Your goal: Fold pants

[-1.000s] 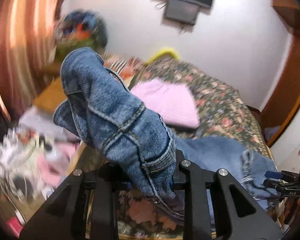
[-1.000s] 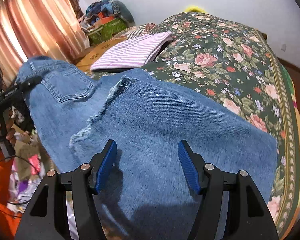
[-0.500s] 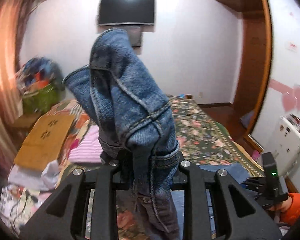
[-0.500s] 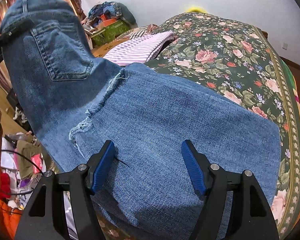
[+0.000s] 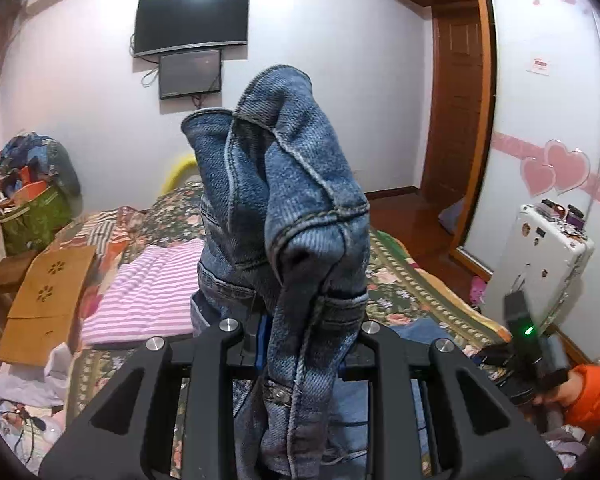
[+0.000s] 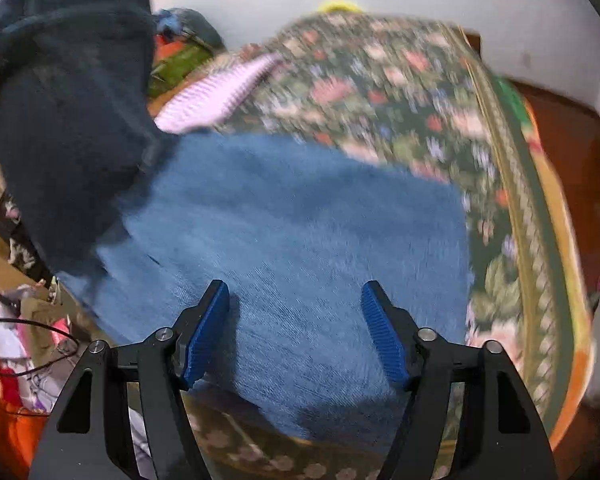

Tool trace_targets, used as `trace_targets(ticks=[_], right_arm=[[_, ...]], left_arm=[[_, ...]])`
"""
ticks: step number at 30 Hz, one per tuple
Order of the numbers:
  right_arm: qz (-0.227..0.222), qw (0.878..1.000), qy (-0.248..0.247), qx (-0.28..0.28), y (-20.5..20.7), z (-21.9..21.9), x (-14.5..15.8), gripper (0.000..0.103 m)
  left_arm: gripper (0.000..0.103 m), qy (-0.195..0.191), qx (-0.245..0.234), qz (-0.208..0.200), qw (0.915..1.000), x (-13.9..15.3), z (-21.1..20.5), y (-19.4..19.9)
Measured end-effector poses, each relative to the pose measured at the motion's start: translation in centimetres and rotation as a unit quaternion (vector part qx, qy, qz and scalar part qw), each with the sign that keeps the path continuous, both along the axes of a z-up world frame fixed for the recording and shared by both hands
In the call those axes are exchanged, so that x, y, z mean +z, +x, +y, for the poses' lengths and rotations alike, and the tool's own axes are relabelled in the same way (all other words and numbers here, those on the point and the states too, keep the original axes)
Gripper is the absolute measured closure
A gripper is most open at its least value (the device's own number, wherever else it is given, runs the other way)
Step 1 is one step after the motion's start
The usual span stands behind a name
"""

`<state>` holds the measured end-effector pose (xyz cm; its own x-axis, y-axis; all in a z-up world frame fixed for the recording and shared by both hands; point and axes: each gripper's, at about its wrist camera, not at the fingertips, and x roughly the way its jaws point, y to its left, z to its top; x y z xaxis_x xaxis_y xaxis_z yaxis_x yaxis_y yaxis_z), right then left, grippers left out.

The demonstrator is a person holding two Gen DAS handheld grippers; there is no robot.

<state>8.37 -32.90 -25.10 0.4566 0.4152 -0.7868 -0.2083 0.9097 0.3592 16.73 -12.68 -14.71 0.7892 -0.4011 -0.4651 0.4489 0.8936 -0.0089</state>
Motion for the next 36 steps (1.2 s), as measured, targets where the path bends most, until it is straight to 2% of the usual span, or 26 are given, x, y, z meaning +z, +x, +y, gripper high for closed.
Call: trace_targets(ticks=[2,9,12,15,19,22,25,32,36], right_arm=[[-0.001,1.000,0.019,-0.008,-0.1,-0.4,-0.4,0.035],[-0.006,1.000,0.019,-0.007,0.2,-0.1,-0.5,0.033],[-0.014,1.000,0.021,-0.009,-0.1,-0.3,-0.4,0.035],[-0.023,0.999,0.021,-0.034,-1.2,-1.6,0.4,0.036],[-0.025,0.996,0.030,-0.075,-3.0,-4.6,0.7,0.035],[0.001,0.995,0.030,-0.092,-3.6,-5.9,-0.9,0.034],[0.013,0.994,0.052,-0.098,-3.6,-6.1,-2.5,0.033],[0.010,0.993,0.065,-0.095,-3.3,-6.0,-2.9,0.032],[0.009,0.993,0.070,-0.097,-3.4,-6.1,-3.2,0.032]], left_arm=[[0.079,0.004,-0.011,0.000,0.9999,-0.1,-1.1,0.1],[0.079,0.025,-0.049,0.014,0.9984,-1.3,-4.5,-0.1],[0.079,0.035,-0.069,0.026,0.9967,-2.3,-6.4,-0.4],[0.080,0.046,-0.084,0.044,0.9944,-3.4,-7.8,-0.5],[0.080,0.065,-0.100,0.048,0.9918,-4.4,-9.1,-0.7],[0.080,0.064,-0.108,0.052,0.9907,-4.6,-10.3,-0.8],[0.080,0.068,-0.110,0.052,0.9903,-4.3,-11.4,-0.7],[0.080,0.077,-0.122,0.057,0.9878,-4.6,-12.9,-0.5],[0.080,0.090,-0.148,0.067,0.9826,-5.5,-14.2,-0.8]])
